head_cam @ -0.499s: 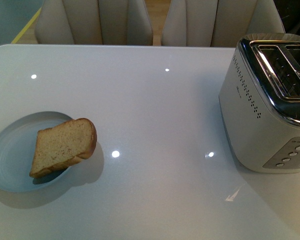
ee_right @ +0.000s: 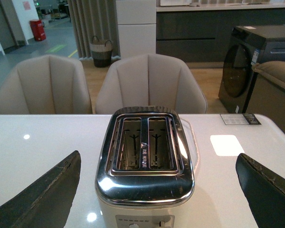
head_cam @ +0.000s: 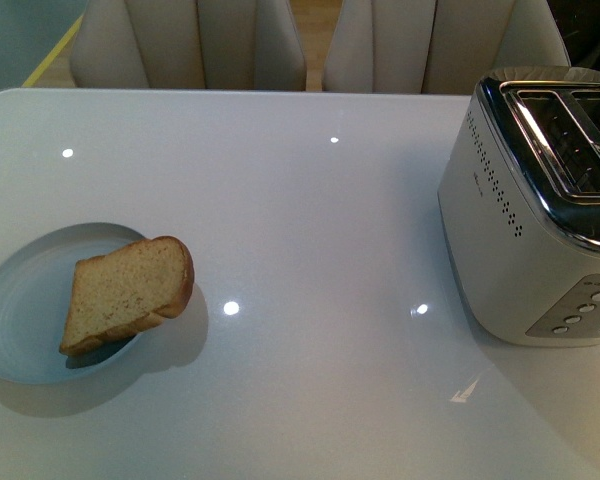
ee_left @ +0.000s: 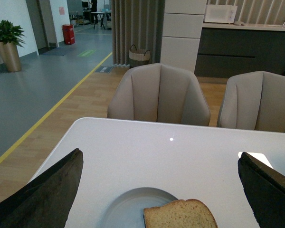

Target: Left arm holds plate, right arm toasts bread

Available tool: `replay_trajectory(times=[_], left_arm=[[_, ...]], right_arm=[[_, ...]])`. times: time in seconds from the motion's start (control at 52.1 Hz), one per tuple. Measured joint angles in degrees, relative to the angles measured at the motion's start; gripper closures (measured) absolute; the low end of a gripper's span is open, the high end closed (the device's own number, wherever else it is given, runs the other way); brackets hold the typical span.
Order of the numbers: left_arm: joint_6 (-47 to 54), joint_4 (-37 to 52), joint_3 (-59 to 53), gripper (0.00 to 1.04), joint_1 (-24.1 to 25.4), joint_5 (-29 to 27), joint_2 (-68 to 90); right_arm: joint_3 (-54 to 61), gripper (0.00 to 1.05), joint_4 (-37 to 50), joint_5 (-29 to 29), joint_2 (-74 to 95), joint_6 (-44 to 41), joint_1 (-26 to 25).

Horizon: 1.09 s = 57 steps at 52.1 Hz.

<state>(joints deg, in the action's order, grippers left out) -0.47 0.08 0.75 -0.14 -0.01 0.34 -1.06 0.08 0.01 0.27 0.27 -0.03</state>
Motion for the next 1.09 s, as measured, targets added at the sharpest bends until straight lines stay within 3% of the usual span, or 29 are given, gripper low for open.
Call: replay_trajectory(times=[0.249, 0.326, 0.403, 0.441, 0.576, 0.691, 0.825, 1.094], left_arm=[[-0.04, -0.02, 0.00, 0.07, -0.02, -0.09, 0.02], [-7.96, -12.04, 4.87, 0.07, -4.87, -14.32, 6.75], [-24.30, -24.44, 10.91, 0.07, -10.03, -30.03, 20.24], [-29.24, -24.17, 11.43, 0.07, -10.08, -32.06, 23.82], [-31.78, -11.67, 12.74, 0.07, -5.25, -26.47, 34.29], [-27.54, 7.37, 13.81, 0.07, 1.99, -18.56, 52.70], [-22.73, 26.53, 20.63, 0.07, 6.12, -14.80, 78.99], [-21.51, 35.76, 31.08, 0.07, 8.28, -12.92, 109.81]], right_arm=[[0.00, 0.09, 0.00, 0.00, 0.00, 0.00, 0.00], [0.00, 0.09, 0.00, 0.02, 0.00, 0.00, 0.00], [0.00, 0.09, 0.00, 0.00, -0.02, 0.00, 0.02], [0.00, 0.09, 0.00, 0.00, 0.00, 0.00, 0.00], [0.00, 0.09, 0.00, 0.02, 0.00, 0.00, 0.02], [0.00, 0.09, 0.00, 0.02, 0.00, 0.00, 0.00], [0.00, 0.09, 0.00, 0.00, 0.00, 0.00, 0.00], [0.00, 0.09, 0.00, 0.02, 0.00, 0.00, 0.00]])
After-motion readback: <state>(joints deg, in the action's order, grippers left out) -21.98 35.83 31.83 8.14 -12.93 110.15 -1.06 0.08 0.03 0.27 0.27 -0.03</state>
